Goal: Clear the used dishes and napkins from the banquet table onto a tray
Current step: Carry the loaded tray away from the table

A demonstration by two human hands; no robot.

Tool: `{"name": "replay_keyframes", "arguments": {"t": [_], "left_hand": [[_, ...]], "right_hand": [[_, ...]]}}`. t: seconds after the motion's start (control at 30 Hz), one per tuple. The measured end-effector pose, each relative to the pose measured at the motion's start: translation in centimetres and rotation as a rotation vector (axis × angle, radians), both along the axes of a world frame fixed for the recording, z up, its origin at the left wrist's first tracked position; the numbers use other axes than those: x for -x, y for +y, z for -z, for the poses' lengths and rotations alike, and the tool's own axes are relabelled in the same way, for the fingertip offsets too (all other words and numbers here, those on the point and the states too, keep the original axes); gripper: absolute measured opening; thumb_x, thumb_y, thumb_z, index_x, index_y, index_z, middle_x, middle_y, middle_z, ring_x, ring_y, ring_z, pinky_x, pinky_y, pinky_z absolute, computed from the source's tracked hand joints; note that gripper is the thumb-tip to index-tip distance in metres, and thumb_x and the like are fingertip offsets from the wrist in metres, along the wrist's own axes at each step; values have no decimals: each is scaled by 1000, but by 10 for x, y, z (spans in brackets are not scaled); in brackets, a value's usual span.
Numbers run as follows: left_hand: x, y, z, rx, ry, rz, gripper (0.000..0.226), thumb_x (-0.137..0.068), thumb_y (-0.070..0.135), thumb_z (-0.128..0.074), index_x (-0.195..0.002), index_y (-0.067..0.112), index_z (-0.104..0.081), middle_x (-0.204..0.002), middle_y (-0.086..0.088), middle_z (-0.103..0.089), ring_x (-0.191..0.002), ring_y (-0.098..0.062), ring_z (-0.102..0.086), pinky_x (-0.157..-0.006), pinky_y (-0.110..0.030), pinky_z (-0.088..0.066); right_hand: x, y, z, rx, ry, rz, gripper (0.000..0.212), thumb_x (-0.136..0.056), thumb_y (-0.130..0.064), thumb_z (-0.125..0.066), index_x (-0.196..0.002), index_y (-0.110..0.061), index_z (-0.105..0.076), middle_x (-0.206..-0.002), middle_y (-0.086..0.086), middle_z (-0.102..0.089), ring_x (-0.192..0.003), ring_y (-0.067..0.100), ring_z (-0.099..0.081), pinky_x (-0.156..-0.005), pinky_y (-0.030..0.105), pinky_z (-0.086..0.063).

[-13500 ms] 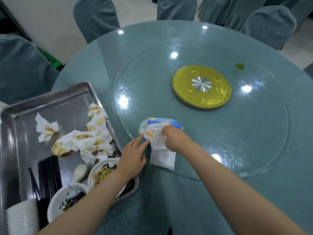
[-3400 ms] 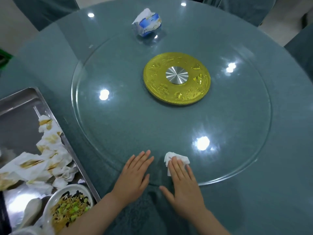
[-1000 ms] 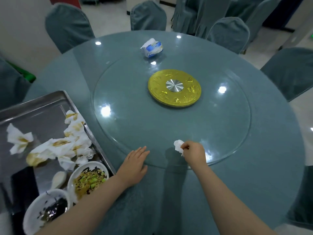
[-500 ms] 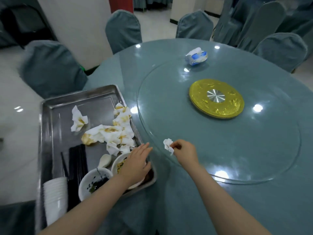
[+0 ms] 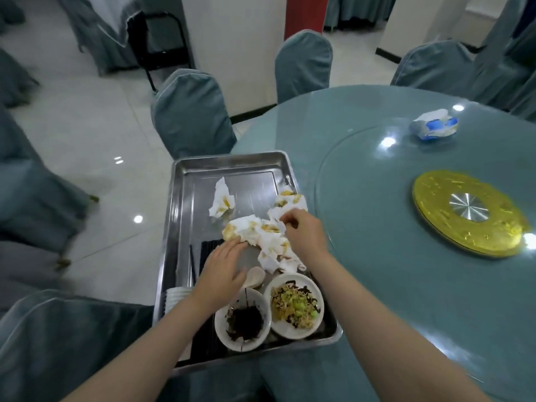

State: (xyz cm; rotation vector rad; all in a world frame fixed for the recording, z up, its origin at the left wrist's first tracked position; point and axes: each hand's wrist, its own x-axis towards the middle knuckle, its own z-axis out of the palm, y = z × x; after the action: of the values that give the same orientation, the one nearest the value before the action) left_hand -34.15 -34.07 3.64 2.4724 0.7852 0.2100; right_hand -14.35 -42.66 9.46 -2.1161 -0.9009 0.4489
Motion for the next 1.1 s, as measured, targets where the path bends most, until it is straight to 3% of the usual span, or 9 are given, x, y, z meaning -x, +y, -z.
{"name": "replay_keyframes", "arguments": {"t": [0.13,0.3,0.37,0.67,0.83,0.97,1.03,1.1], "left_hand": [[21,17,-2,-12,-13,-86,58,-93,24,-52,-148,23,-32,-156,6,-27,-145,-11,-17,-121,-35,-14],[39,30,-1,-27,-23,-119,55,-95,23,-51,-147,21,-34,-156,3,-28,-145,-13,-19,-120,-31,-12],[44,34,1,-28,-27,-128,55,-95,22,-52,-147,20,-35,-156,3,-28,-145,-13,-19,-120,-31,-13],[54,41,12,-7,-30,-149,53,-95,21,-52,-146,19,-37,-156,3,-29,-145,-15,-21,-118,-29,-11],[70,57,15,40,-11,-265,54,-95,22,-54,-146,19,-38,-156,-2,-29,-146,-21,-20,-119,-39,-16],[86,70,18,65,42,-398,57,-94,24,-54,-147,15,-34,-158,-12,-22,-146,-29,-16,-120,-46,-15],[94,72,20,149,56,-482,61,-94,27,-54,-150,16,-30,-159,-14,-15,-146,-31,-13,-119,-47,-15],[100,72,22,256,49,-536,65,-95,30,-55,-151,19,-25,-161,-11,-7,-147,-30,-9,-118,-47,-15]], "right_hand": [[6,37,-5,-84,-49,-25,24,-91,-3,-51,-101,-16,-68,-97,-7,-65,-91,10,-58,-85,29,-51],[11,57,-4,47,4,-182,37,-101,-16,-43,-137,-17,-52,-139,0,-54,-128,15,-47,-103,24,-36],[15,59,3,88,17,-236,40,-102,-17,-40,-141,-19,-47,-144,-1,-49,-134,16,-42,-104,23,-31],[21,36,15,67,67,-118,36,-100,-19,-45,-135,-21,-54,-138,-7,-54,-129,11,-45,-97,18,-33],[14,2,37,96,10,-13,34,-98,-22,-49,-132,-23,-55,-134,-6,-55,-128,14,-46,-104,32,-40],[11,-31,62,183,-43,48,50,-95,-35,-51,-143,-25,-40,-144,-1,-44,-134,17,-38,-110,44,-36],[14,-44,72,223,-23,59,63,-91,-46,-51,-148,-32,-28,-144,0,-41,-133,19,-38,-108,45,-39],[17,-52,78,257,-23,62,67,-89,-48,-53,-148,-29,-28,-144,2,-39,-133,22,-37,-107,46,-40]]}}
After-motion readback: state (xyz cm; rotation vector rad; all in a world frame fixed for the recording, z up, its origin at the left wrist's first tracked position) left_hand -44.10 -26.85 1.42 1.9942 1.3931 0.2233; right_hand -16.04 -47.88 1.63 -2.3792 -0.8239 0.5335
